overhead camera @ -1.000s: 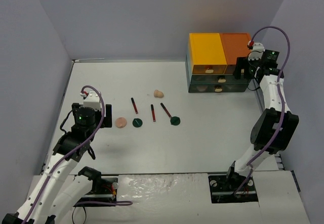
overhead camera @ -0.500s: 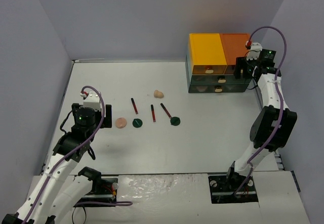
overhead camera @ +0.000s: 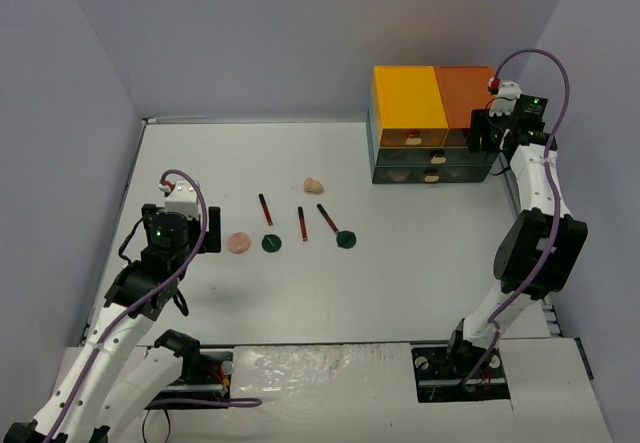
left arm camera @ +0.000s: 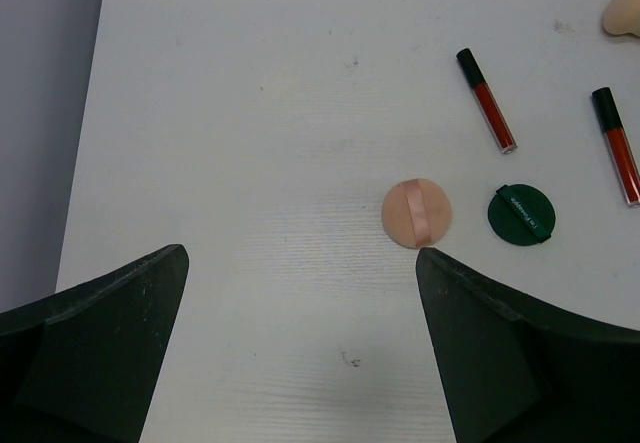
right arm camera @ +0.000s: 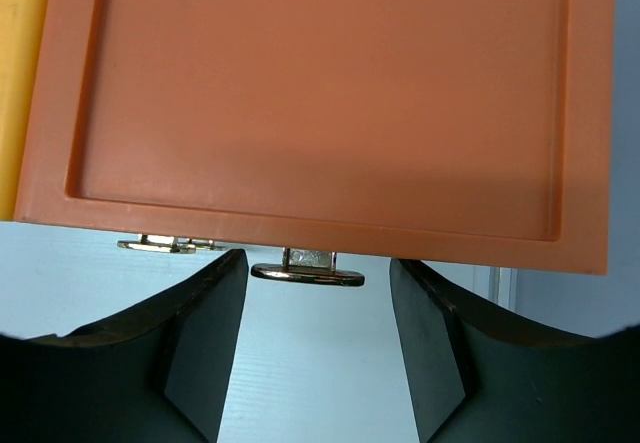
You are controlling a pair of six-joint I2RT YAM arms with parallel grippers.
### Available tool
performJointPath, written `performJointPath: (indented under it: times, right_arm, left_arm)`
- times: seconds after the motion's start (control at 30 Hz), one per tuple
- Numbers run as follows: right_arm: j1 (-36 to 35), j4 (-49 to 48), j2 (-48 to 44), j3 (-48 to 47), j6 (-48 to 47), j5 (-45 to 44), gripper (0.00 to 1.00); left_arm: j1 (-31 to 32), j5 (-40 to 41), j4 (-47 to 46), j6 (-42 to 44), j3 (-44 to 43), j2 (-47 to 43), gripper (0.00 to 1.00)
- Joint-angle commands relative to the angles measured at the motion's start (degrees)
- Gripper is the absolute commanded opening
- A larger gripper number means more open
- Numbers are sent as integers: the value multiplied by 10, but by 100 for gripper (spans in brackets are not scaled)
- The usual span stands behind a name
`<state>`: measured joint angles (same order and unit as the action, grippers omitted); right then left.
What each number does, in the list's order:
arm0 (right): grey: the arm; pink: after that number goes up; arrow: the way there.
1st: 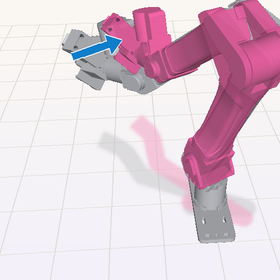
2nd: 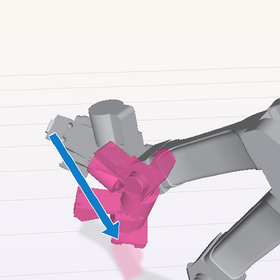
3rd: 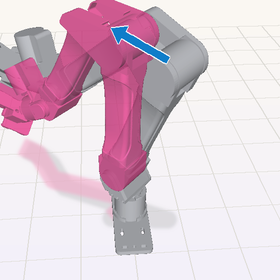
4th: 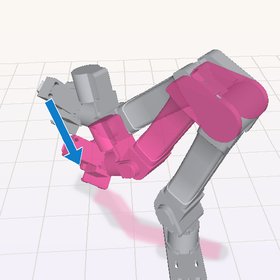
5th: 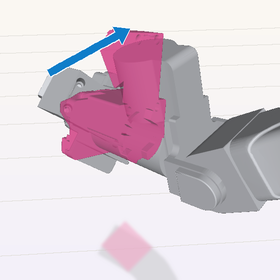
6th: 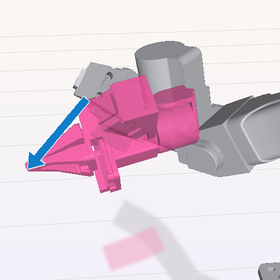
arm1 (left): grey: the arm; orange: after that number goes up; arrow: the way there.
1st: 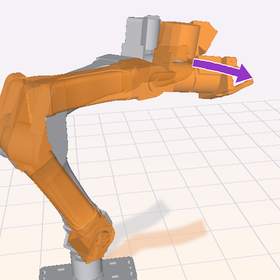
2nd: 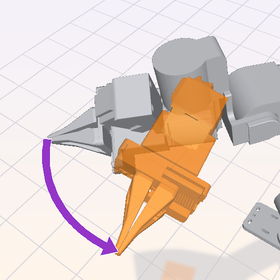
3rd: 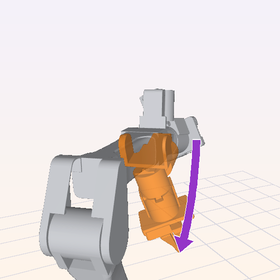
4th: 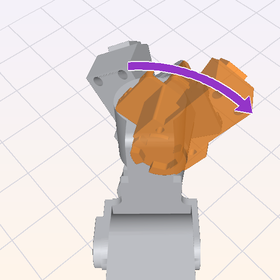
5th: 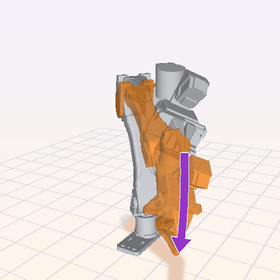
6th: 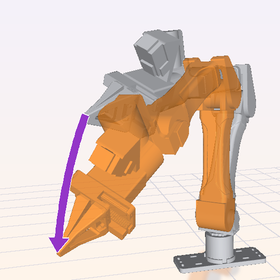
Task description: Organize the makeup
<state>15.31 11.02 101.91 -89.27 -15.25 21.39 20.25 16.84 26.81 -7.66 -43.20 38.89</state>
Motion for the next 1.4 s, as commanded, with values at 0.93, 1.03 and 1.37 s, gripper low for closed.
performJointPath:
  times: [0.93,1.03,1.37]
  right_arm:
    - [3,-47,-267,252,21,-39,15]
    - [3,-46,-288,282,27,-52,35]
    - [-10,-18,-354,254,79,-46,76]
  left_arm:
    - [1,8,-26,9,-19,0,97]
    - [1,3,-25,8,-19,0,97]
    - [0,6,-24,6,-19,7,97]
